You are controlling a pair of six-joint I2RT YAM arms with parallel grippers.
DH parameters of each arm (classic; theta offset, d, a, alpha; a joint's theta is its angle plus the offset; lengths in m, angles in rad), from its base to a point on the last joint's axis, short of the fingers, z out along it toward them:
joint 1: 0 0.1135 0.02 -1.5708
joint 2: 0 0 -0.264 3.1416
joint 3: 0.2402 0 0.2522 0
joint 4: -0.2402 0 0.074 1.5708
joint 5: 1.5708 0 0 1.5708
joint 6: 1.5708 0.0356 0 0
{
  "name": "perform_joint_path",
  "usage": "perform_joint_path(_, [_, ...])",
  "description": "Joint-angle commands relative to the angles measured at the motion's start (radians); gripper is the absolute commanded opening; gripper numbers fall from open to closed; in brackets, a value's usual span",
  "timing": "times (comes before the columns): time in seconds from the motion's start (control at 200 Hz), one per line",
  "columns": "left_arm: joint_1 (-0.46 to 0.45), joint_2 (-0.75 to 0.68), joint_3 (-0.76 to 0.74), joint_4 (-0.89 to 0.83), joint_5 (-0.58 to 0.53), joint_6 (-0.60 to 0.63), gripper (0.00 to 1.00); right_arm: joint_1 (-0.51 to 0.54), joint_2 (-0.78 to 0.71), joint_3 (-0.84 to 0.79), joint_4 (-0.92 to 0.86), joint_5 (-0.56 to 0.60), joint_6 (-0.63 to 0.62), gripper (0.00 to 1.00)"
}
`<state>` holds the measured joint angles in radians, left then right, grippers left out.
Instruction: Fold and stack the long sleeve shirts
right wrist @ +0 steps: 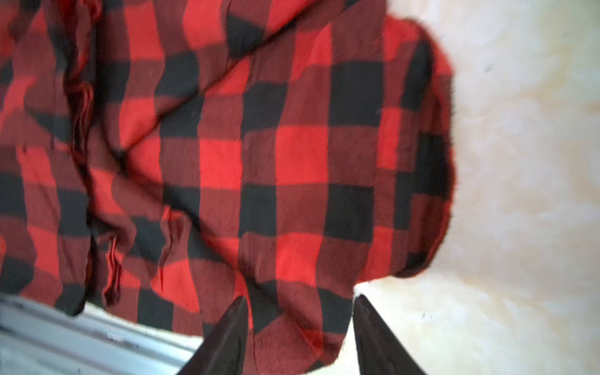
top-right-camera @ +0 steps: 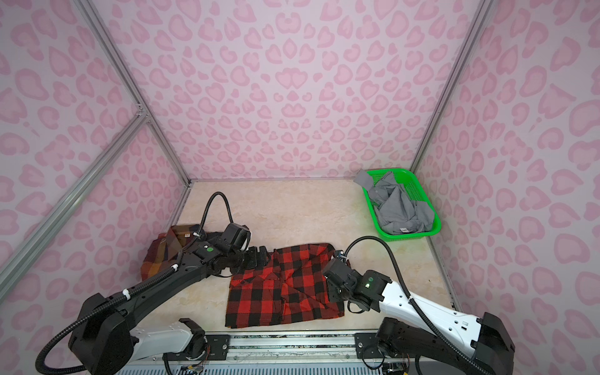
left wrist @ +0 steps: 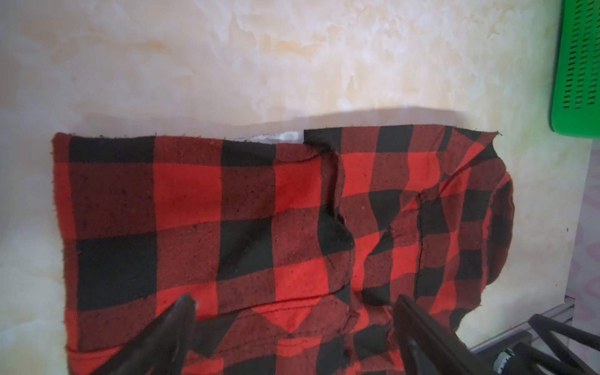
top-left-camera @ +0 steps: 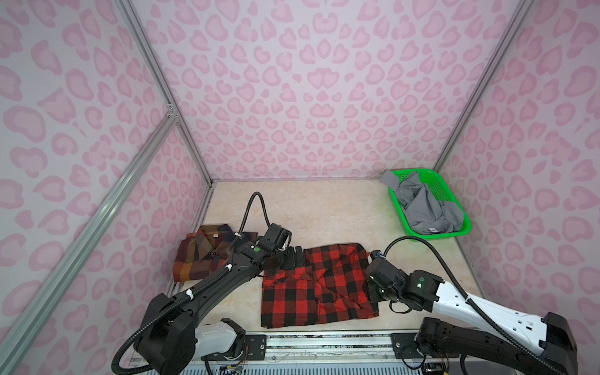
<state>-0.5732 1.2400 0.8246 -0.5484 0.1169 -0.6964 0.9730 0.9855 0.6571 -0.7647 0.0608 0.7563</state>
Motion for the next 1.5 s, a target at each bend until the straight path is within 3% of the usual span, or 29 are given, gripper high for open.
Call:
perform_joint_path(0.0, [0.001, -0.046, -0.027, -0.018, 0.015, -0.003, 0.97, 0.048, 0.024, -0.045, 0.034, -0.063, -0.044, 0.54])
perform_joint_path(0.155, [0.001, -0.094, -0.062, -0.034, 0.006, -0.006, 0.97, 0.106, 0.069, -0.081, 0.078, -0.082, -0.051, 0.53])
perform_joint_path(0.54, [0.001, -0.111, -0.093, -0.035, -0.008, -0.005, 0.97, 0.125, 0.167, -0.12, 0.173, -0.136, -0.091, 0.47])
perform_joint_path(0.665, [0.003, -0.105, -0.092, -0.033, -0.008, -0.002, 0.97, 0.128, 0.174, -0.124, 0.211, -0.166, -0.094, 0.35])
perform_joint_path(0.86, [0.003, -0.101, -0.102, -0.023, -0.01, 0.0, 0.97, 0.126, 0.168, -0.078, 0.15, -0.099, -0.087, 0.0])
perform_joint_path(1.05, [0.003, -0.094, -0.108, -0.014, -0.005, 0.001, 0.97, 0.065, 0.184, -0.027, 0.093, 0.008, -0.087, 0.0])
perform_joint_path(1.21, [0.003, -0.093, -0.109, -0.023, -0.01, 0.008, 0.97, -0.087, 0.233, -0.044, 0.134, -0.069, -0.113, 0.0])
perform_joint_path(1.325, [0.003, -0.099, -0.113, -0.028, -0.017, 0.012, 0.97, -0.1, 0.295, -0.032, 0.162, -0.096, -0.123, 0.0])
perform_joint_path(1.495, [0.003, -0.101, -0.121, -0.028, -0.012, 0.014, 0.97, -0.101, 0.373, -0.009, 0.142, -0.07, -0.111, 0.15])
